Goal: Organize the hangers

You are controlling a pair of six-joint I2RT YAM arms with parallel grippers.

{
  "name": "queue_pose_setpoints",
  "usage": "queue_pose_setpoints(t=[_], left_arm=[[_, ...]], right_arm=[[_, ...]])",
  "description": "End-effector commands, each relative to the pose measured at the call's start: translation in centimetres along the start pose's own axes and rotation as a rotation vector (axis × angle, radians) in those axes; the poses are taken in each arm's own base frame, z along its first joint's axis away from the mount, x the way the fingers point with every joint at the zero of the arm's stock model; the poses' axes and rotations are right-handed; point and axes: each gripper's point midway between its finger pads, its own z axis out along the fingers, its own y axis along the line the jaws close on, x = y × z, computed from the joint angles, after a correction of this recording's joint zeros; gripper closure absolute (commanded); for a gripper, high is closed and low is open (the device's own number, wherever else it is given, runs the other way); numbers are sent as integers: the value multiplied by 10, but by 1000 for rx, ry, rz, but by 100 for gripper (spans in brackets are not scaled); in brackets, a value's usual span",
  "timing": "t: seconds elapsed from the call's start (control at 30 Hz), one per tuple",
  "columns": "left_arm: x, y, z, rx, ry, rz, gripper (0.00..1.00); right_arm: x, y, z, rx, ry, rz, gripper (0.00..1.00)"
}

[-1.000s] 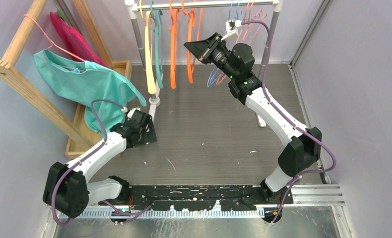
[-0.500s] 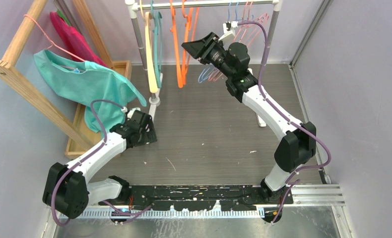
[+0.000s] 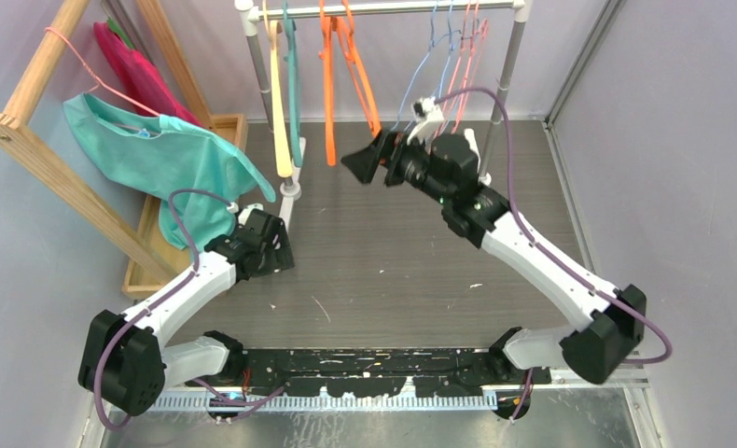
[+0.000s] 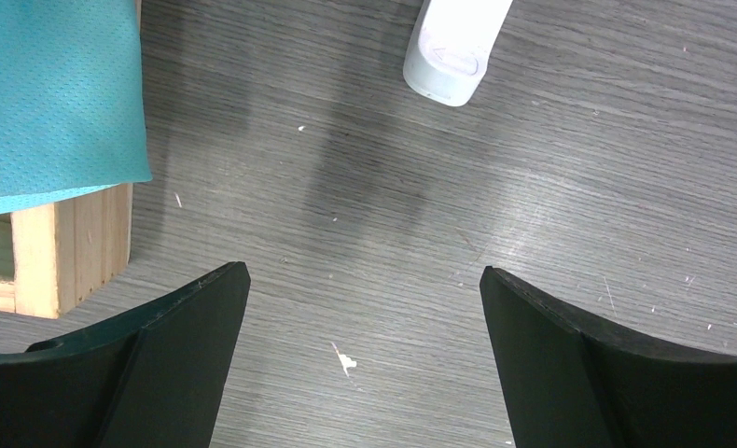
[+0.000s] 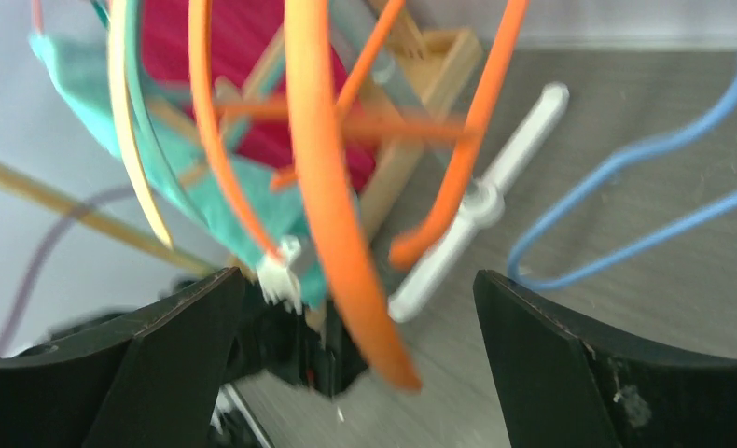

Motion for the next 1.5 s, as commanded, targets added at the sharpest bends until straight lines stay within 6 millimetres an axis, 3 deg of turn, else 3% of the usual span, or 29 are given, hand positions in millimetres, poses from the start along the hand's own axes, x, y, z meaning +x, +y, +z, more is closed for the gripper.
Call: queue_pose_setpoints(t=[0.0, 0.23, 0.4, 0.67, 1.07, 1.47], left_arm=[[-10, 2, -4, -10, -42, 2, 2], [-16, -10, -21, 10, -111, 28, 2], [-7, -32, -23, 13, -140, 90, 2], [10, -51, -15, 16, -116, 168, 2], [15, -47, -13, 48, -135, 167, 2], [15, -45, -14, 55, -144, 172, 2]], right_arm=[[33, -22, -36, 139, 50, -186, 0], [95, -67, -76, 264, 178, -292, 0], [141, -129, -94, 423, 241, -386, 0], [177, -170, -103, 521, 276, -397, 0], [211, -213, -115, 667, 277, -350, 0], [211, -227, -117, 751, 276, -368, 0]])
